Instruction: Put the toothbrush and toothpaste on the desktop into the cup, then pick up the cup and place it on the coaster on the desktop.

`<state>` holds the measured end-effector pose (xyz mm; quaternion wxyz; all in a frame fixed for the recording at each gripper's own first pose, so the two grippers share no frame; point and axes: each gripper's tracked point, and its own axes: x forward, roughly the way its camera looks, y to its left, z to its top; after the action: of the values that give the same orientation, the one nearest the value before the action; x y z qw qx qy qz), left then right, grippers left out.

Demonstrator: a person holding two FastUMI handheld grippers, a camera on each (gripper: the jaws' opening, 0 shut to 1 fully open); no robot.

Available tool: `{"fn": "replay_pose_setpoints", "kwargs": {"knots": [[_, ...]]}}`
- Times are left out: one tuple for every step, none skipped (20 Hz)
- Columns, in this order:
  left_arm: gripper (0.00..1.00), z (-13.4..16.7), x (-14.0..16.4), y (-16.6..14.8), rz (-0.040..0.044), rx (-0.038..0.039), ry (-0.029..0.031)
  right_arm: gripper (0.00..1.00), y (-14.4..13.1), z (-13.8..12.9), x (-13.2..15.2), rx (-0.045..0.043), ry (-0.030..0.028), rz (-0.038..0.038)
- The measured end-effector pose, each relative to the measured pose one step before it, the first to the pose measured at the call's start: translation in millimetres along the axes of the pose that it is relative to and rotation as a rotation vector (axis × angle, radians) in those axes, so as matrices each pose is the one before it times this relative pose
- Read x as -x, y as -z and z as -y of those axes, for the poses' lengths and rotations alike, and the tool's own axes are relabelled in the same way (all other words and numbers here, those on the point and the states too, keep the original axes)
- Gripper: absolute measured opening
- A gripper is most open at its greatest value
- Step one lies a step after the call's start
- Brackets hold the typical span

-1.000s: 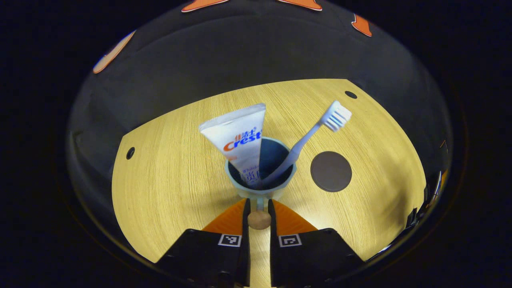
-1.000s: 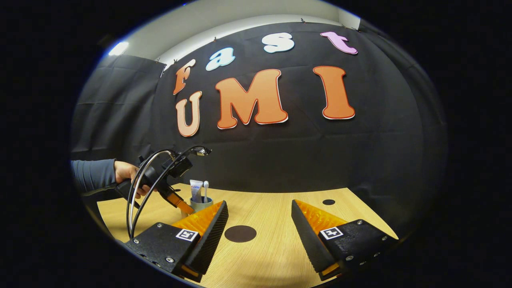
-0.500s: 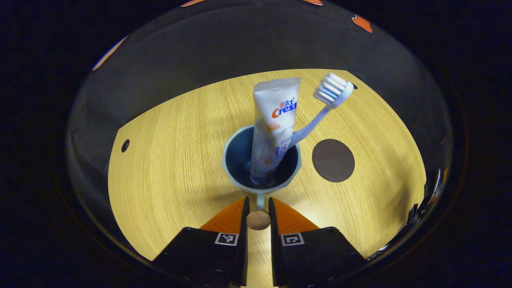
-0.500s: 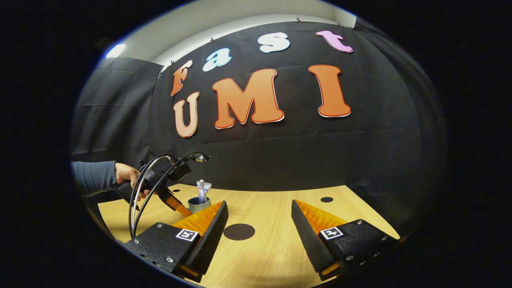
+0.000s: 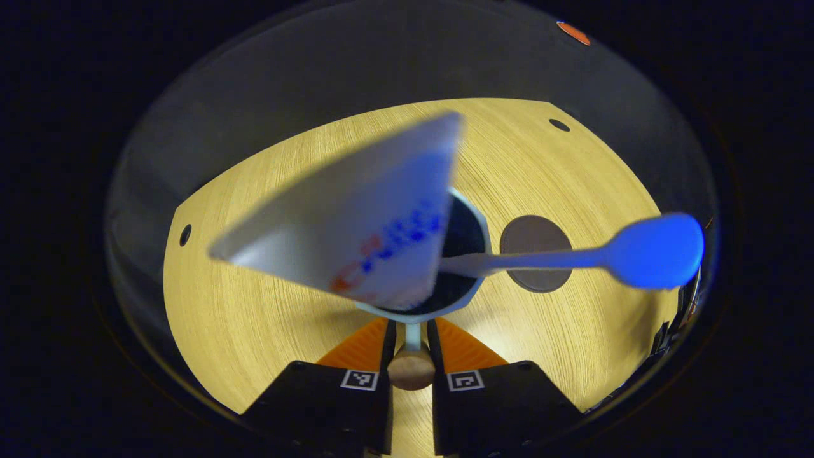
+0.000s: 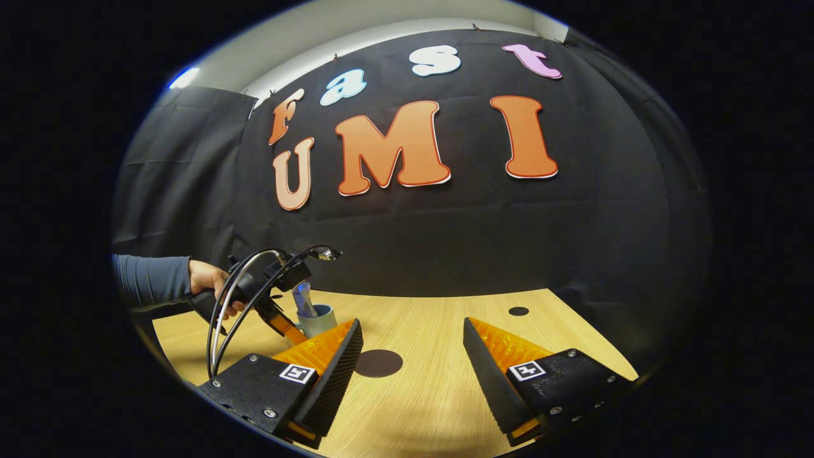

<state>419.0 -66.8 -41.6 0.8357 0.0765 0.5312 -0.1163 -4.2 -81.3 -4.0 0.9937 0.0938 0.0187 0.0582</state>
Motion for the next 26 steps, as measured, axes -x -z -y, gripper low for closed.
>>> {"fn": "replay_pose_setpoints", "kwargs": {"knots": [[0.23,2.55,-11.39,-11.33,0.01139,0.00535,-0.00507,0.95,-0.27,0.95,-1.51,-0.00343,0.00397,0.00066],[0.23,2.44,-8.34,-9.63,0.00604,0.00338,-0.00439,0.95,-0.03,0.08,0.02,-0.00157,-0.00005,0.00189],[0.23,2.51,-10.91,-9.97,0.00632,0.00462,-0.00405,0.95,-0.47,-1.00,-0.11,0.00063,-0.00009,0.00105],[0.23,3.36,-10.56,-10.57,0.00493,0.00456,-0.00042,0.95,-0.09,1.01,0.44,0.00232,0.00054,0.00121],[0.23,4.28,-9.57,-12.52,0.00885,0.00633,0.00135,0.95,0.51,0.64,0.49,0.00304,0.00063,-0.00075],[0.23,5.12,-9.27,-14.26,0.01104,-0.00342,0.00222,0.95,0.91,1.32,1.85,0.00336,0.00285,-0.00322],[0.23,4.90,-9.18,-15.76,0.01244,-0.00180,-0.00178,0.95,-0.04,-0.24,0.39,0.00224,-0.00031,-0.00304],[0.23,6.35,-9.75,-16.07,0.01120,-0.00622,-0.00014,0.95,1.00,2.35,1.34,0.00395,0.00538,-0.00179],[0.23,7.82,-10.84,-15.64,0.00639,-0.00428,0.00627,0.95,-0.76,0.74,2.66,0.00458,0.00325,0.00309],[0.23,8.79,-11.61,-15.69,0.00402,-0.00277,0.00822,0.95,-1.28,1.10,2.16,0.00433,0.00226,0.00329],[0.23,9.06,-12.46,-16.82,0.00593,-0.00448,0.00760,0.95,-0.51,1.89,2.52,0.00276,0.00346,0.00383],[0.23,-4.03,-3.04,-4.73,0.00485,-0.01056,0.00463,0.95,-0.30,2.28,1.83,0.00185,0.00419,0.00075],[0.23,17.04,-12.72,-21.69,0.00353,-0.00896,0.00331,0.95,0.70,2.48,2.13,0.00032,0.00493,-0.00104],[0.23,22.49,-11.27,-13.53,-0.00033,-0.01014,0.00724,0.95,0.07,2.59,2.48,-0.00076,0.00466,-0.00075],[0.23,21.06,-23.53,-4.73,0.00084,-0.00633,0.01109,0.95,0.71,2.84,1.49,-0.00141,0.00731,-0.00077],[0.23,29.69,9.06,19.01,0.00180,-0.00900,0.01115,0.95,0.50,2.02,2.00,-0.00211,0.00329,-0.00057],[0.23,14.14,-13.99,3.98,0.00408,-0.00934,0.00973,0.95,0.65,2.85,2.79,-0.00012,0.00553,-0.00223],[0.23,10.64,-6.71,-7.10,0.00330,-0.00693,0.00662,0.95,0.03,2.41,2.17,0.00199,0.00355,-0.00006],[0.23,14.87,-7.17,-3.43,-0.00050,-0.00611,0.00955,0.95,1.20,2.86,2.31,0.00285,0.00574,-0.00265],[0.23,7.54,-18.55,2.43,-0.00084,-0.00287,0.01093,0.95,0.82,3.43,2.05,0.00182,0.00597,-0.00420],[0.23,-0.26,-10.89,1.50,-0.00474,-0.00473,0.00933,0.95,0.71,1.40,3.61,0.00159,0.00280,-0.00027],[0.23,-29.97,-0.08,14.33,-0.00073,0.00010,0.00868,0.95,1.17,3.27,1.27,0.00067,0.00638,-0.00164],[0.23,-16.65,-2.28,8.44,-0.00745,-0.00282,0.00698,0.95,1.31,1.95,2.37,-0.00074,0.00324,-0.00215],[0.23,5.60,-29.07,-1.16,-0.00706,0.00265,0.00639,0.95,2.02,1.95,0.74,-0.00056,0.00399,-0.00580],[0.23,-4.38,-14.65,4.42,-0.01165,-0.00034,0.00671,0.95,2.39,1.38,2.14,0.00019,0.00246,-0.00518],[0.23,-4.26,-22.05,3.75,-0.00545,0.00278,0.00536,0.95,1.17,1.96,1.24,0.00241,0.00336,-0.00476]]}}
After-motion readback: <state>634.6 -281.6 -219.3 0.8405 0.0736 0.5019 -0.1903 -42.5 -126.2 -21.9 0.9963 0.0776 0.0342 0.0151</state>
